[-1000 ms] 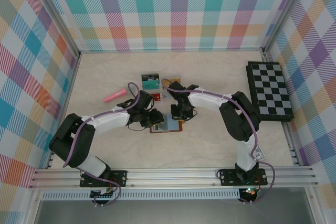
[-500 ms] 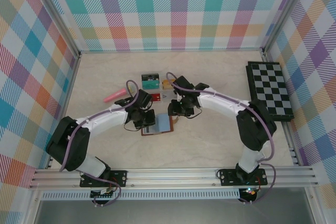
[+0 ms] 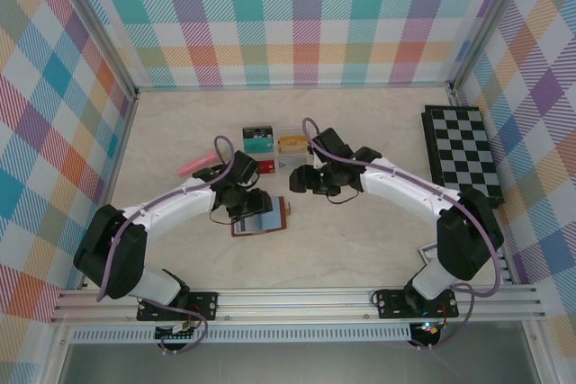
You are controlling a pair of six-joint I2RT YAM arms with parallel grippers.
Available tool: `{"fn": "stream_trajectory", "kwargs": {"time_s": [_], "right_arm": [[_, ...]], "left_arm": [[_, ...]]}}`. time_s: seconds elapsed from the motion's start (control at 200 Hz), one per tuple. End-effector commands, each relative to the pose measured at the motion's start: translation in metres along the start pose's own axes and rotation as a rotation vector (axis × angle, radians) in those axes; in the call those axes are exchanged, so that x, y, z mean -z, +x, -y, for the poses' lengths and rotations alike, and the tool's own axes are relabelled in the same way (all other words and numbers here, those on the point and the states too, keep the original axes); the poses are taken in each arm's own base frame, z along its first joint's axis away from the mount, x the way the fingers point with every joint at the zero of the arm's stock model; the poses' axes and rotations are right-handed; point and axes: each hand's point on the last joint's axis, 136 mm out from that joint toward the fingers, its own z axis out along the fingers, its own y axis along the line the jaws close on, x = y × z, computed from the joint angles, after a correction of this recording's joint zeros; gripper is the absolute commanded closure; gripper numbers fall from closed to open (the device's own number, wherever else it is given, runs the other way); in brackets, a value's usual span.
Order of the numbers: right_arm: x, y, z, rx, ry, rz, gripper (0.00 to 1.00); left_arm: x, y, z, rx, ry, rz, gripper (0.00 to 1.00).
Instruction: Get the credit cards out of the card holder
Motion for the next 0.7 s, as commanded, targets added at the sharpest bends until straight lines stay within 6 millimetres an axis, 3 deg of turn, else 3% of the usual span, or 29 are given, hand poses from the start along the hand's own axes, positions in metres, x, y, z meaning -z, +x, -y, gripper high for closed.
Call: {"fn": "stream_trajectory", "kwargs": {"time_s": [0.0, 0.175, 0.325, 0.445, 0.555, 0.695], "right_arm": [[0.012, -0.009, 0.002, -0.028, -0.008, 0.054, 0.34], [0.017, -0.011, 0.006, -0.037, -0.005, 0.068, 0.34], [0.016, -0.011, -0.001, -0.004, -0.042, 0.054, 0.37], [0.013, -0.009, -0.015, 0.046, -0.098, 0.021, 0.45], [0.010, -0.005, -0.031, 0.097, -0.116, 0.002, 0.50], [-0.015, 0.012, -0.055, 0.143, -0.109, -0.078, 0.61]], "left_arm": [[-0.004, -0.008, 0.037, 0.017, 0.178, -0.020, 0.46], [-0.009, -0.009, 0.047, 0.028, 0.227, -0.036, 0.44], [0.002, -0.015, 0.048, 0.053, 0.265, -0.003, 0.41], [0.017, -0.023, 0.032, 0.118, 0.269, 0.050, 0.39], [0.025, -0.027, 0.004, 0.187, 0.234, 0.092, 0.39], [0.018, -0.025, -0.024, 0.290, 0.223, 0.096, 0.50]]}}
